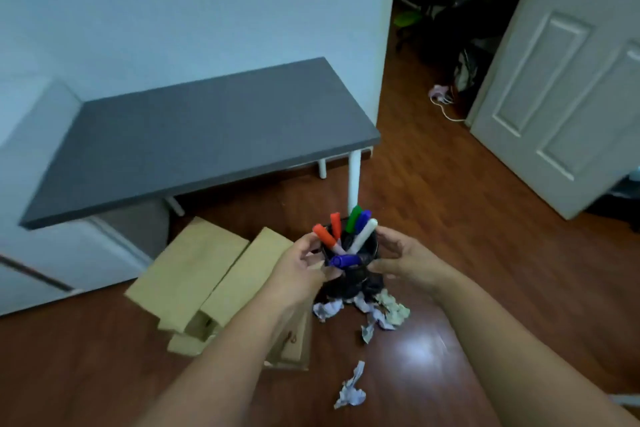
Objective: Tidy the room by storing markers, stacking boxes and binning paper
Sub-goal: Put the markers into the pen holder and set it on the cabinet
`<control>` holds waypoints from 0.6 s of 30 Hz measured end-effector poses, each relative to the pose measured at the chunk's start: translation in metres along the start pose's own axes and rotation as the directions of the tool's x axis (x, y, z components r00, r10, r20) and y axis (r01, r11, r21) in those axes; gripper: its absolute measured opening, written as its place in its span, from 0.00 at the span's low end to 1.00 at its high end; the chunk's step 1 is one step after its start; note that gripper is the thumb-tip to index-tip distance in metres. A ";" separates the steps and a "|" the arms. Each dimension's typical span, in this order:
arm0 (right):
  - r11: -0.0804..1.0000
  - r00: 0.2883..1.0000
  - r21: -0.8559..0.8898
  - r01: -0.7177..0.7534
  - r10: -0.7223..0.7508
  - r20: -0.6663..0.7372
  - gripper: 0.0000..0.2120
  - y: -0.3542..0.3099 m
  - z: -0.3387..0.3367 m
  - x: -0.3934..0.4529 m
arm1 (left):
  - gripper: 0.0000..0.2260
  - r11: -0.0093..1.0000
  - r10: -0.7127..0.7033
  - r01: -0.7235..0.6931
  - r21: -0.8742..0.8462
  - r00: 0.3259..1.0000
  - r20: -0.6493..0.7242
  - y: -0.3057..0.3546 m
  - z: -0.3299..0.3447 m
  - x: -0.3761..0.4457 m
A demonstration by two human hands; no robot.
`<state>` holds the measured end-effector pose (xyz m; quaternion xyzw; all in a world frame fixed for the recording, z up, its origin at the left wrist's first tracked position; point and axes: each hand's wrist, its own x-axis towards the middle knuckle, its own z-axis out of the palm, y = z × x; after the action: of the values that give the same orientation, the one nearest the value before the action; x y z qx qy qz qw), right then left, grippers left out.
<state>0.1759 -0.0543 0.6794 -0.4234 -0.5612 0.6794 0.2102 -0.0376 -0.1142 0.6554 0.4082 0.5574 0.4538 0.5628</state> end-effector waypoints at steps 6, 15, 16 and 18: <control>0.985 0.958 -0.005 0.170 -0.165 0.234 0.35 -0.075 0.137 0.053 | 0.30 0.995 0.054 -0.075 -0.068 0.959 -0.277 0.057 -0.128 -0.079; 0.959 0.808 0.077 0.274 -0.273 0.522 0.32 -0.143 0.425 0.125 | 0.26 0.970 0.158 -0.239 -0.055 0.780 -0.605 0.094 -0.354 -0.238; 0.958 0.795 0.075 0.279 -0.274 0.541 0.31 -0.148 0.456 0.128 | 0.26 0.968 0.157 -0.245 -0.055 0.761 -0.630 0.097 -0.378 -0.255; 0.954 0.768 0.060 0.294 -0.274 0.579 0.29 -0.157 0.511 0.134 | 0.25 0.967 0.174 -0.255 -0.024 0.722 -0.669 0.104 -0.421 -0.284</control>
<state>-0.3427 -0.2069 0.7878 -0.1096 -0.6673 0.7266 0.1218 -0.4541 -0.3818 0.8095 0.2496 0.6423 0.6620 0.2948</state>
